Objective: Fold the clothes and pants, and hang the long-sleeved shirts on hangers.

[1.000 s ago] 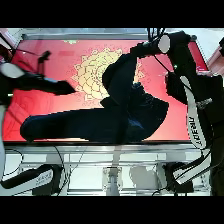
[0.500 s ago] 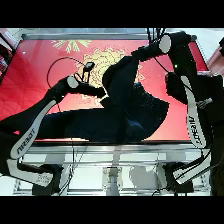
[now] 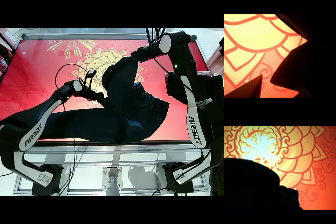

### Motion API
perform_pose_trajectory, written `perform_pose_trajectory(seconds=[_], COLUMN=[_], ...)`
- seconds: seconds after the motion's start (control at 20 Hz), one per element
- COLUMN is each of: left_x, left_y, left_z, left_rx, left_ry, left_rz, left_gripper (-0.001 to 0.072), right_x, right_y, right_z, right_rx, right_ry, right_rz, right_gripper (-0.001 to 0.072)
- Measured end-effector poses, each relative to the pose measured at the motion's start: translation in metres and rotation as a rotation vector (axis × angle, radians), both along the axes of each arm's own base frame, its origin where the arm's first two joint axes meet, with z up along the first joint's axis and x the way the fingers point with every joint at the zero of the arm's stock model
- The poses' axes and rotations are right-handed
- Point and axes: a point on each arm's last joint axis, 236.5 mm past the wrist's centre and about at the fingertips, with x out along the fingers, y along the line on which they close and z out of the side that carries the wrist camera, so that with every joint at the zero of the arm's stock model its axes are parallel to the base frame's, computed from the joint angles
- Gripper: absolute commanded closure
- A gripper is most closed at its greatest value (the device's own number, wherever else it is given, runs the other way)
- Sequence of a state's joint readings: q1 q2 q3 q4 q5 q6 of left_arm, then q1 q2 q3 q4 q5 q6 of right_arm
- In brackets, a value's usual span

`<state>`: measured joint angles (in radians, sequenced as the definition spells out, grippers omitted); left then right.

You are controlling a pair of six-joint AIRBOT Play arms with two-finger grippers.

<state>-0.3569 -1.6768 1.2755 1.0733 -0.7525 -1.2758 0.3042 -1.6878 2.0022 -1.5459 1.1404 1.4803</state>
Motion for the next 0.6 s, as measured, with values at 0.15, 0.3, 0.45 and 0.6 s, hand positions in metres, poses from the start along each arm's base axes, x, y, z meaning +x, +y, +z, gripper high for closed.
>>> perform_pose_trajectory(seconds=[0.15, 0.3, 0.45, 0.6], left_x=[-0.003, -0.007, -0.010, -0.014], left_y=[-0.001, -0.008, -0.013, -0.016], left_z=[-0.013, -0.019, -0.021, -0.023], left_rx=[0.002, -0.011, -0.013, -0.014], left_ry=[0.035, 0.056, 0.064, 0.077], left_rz=[0.009, 0.014, 0.009, 0.000], left_gripper=[0.0210, 0.0303, 0.0521, 0.0679], right_x=[0.000, 0.000, 0.000, -0.001], right_y=[0.001, 0.001, 0.001, 0.001], right_z=[0.000, 0.000, 0.000, 0.000], right_rx=[0.001, 0.001, 0.002, 0.002], right_ry=[0.000, 0.001, 0.001, 0.001], right_rz=[0.003, 0.003, 0.003, 0.003], right_gripper=[0.0683, 0.0683, 0.0683, 0.0683])
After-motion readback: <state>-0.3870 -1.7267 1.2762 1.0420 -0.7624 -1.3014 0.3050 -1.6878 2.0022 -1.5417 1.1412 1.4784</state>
